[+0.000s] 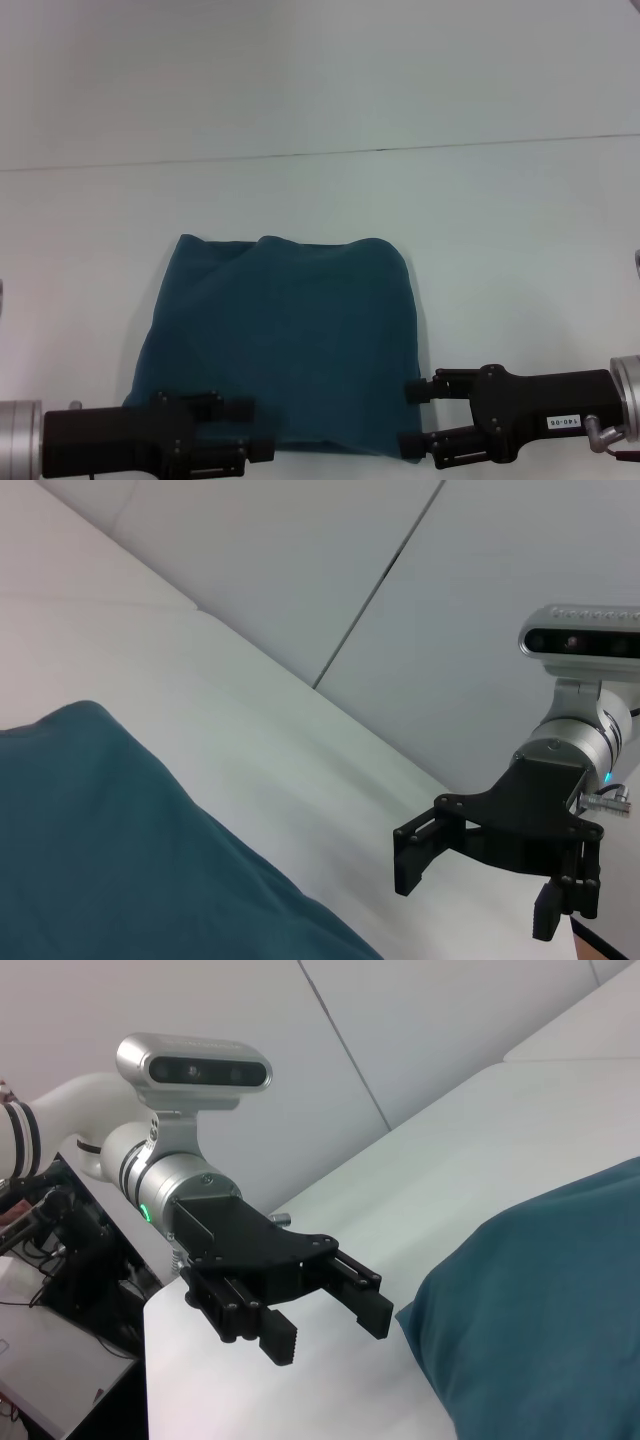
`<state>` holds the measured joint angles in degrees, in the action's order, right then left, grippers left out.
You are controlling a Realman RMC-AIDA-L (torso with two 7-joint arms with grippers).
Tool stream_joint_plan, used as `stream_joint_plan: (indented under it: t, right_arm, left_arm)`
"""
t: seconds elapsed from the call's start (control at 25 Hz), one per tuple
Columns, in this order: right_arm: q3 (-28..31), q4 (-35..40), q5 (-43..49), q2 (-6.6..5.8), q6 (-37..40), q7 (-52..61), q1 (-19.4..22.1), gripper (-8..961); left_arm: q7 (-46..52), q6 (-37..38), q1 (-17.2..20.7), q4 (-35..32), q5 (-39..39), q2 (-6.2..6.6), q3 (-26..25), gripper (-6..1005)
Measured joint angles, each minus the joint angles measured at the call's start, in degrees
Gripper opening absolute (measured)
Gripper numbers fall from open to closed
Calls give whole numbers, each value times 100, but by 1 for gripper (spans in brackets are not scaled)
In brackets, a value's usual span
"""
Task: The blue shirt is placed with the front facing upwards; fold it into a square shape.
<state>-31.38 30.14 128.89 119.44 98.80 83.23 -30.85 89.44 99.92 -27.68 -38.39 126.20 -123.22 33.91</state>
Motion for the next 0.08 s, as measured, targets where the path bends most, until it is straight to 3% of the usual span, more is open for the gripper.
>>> stream_joint_plan:
  t: [0.08]
  right_arm:
    - [3, 0, 0, 0, 0, 0, 0, 882]
  left_arm:
    - [0, 0, 0, 1, -2, 0, -4, 691]
